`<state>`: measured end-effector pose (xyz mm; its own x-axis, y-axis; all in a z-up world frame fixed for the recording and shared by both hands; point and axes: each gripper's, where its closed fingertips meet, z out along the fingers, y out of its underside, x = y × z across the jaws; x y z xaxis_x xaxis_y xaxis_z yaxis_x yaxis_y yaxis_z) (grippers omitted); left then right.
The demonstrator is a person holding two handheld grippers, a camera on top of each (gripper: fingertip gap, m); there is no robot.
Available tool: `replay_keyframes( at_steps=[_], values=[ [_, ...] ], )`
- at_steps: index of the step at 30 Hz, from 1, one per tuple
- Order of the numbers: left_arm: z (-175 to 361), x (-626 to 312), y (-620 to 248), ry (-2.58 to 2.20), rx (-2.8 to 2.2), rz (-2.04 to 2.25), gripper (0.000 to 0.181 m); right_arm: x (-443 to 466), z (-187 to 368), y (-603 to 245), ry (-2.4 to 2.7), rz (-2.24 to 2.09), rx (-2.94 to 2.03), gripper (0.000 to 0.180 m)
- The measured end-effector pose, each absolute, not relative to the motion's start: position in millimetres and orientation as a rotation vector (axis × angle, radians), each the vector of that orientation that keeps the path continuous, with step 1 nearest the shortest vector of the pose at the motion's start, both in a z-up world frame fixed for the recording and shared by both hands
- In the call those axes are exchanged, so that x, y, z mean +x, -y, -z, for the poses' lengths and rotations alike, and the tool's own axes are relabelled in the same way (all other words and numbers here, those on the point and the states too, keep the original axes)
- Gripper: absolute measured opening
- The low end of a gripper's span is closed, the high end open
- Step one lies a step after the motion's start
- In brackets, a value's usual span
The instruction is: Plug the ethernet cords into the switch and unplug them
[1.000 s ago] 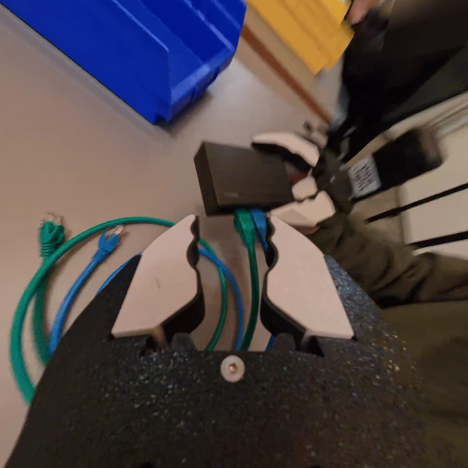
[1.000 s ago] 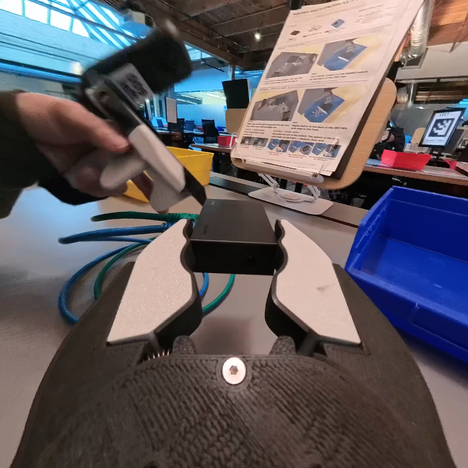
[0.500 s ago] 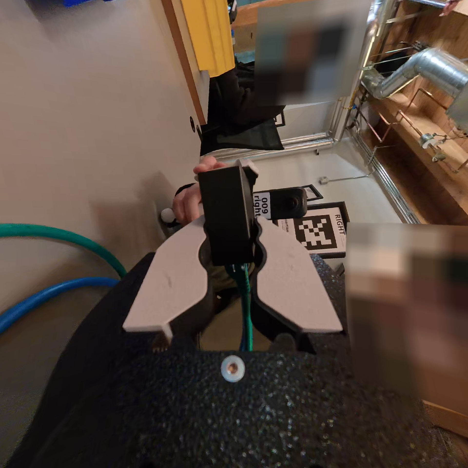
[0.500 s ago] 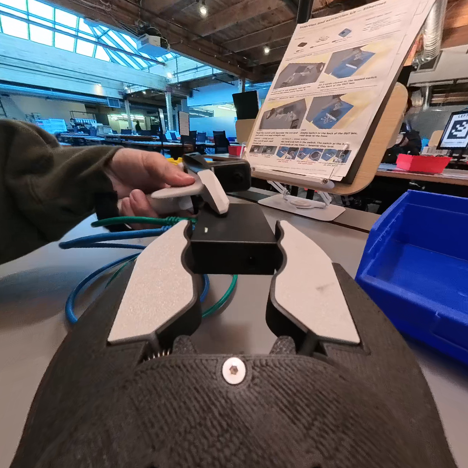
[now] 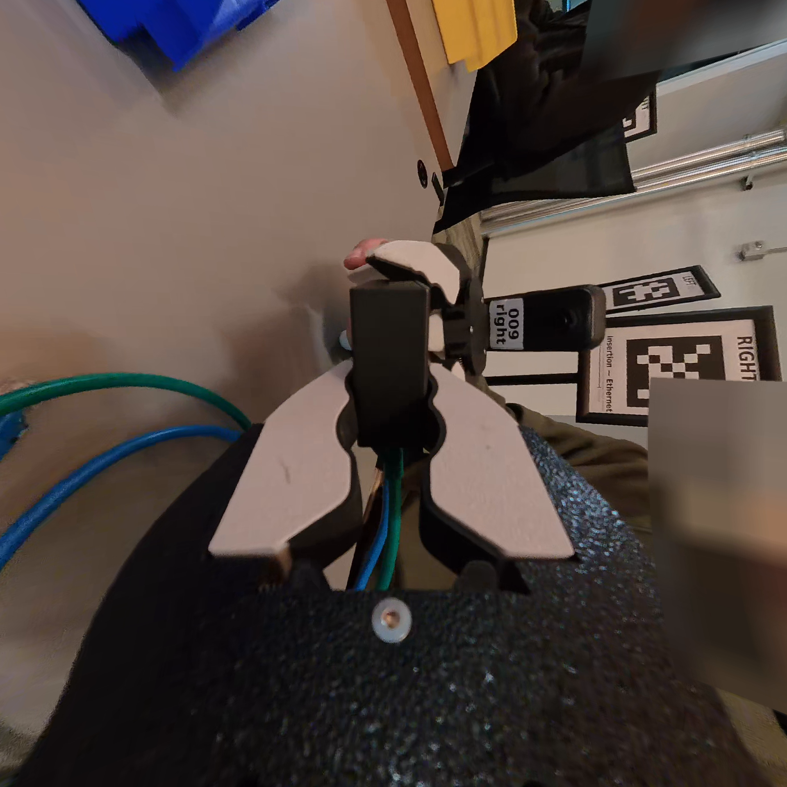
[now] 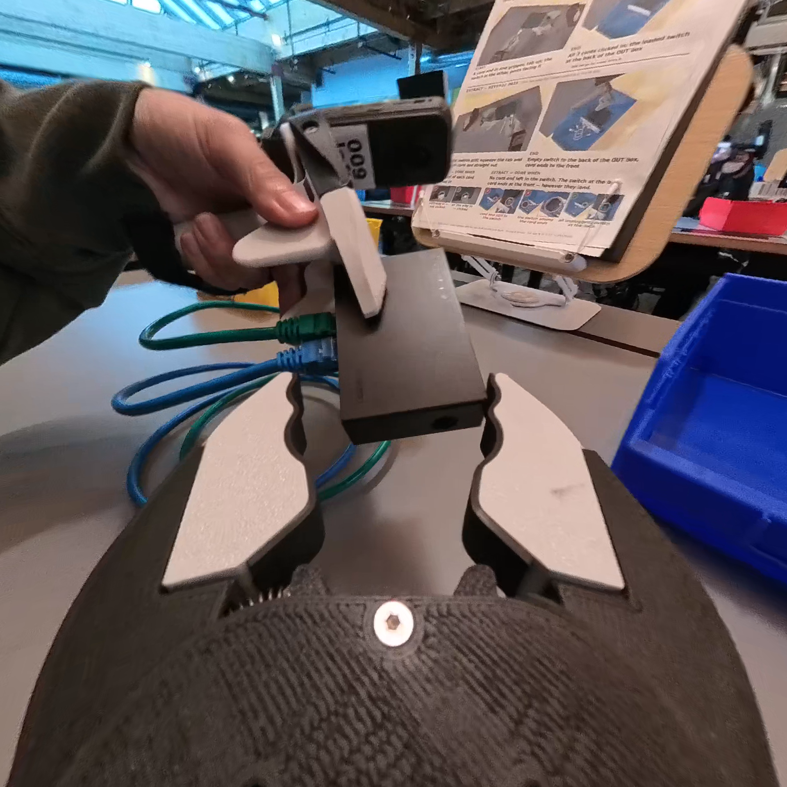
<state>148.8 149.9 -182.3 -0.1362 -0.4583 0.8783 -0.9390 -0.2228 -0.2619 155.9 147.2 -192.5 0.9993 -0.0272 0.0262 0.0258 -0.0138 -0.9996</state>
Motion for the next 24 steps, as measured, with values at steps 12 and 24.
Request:
replay_keyframes(
  at_steps=[12, 24],
  values=[
    [194, 139, -143, 1.628, 1.636, -1.235, 0.027, 153, 211, -156, 0.071, 0.194, -1.723, 0.073],
    [183, 156, -153, 1.757, 1.675, -1.458, 0.033, 161, 209, -153, 0.002, 0.212, -1.715, 0.073]
  ],
)
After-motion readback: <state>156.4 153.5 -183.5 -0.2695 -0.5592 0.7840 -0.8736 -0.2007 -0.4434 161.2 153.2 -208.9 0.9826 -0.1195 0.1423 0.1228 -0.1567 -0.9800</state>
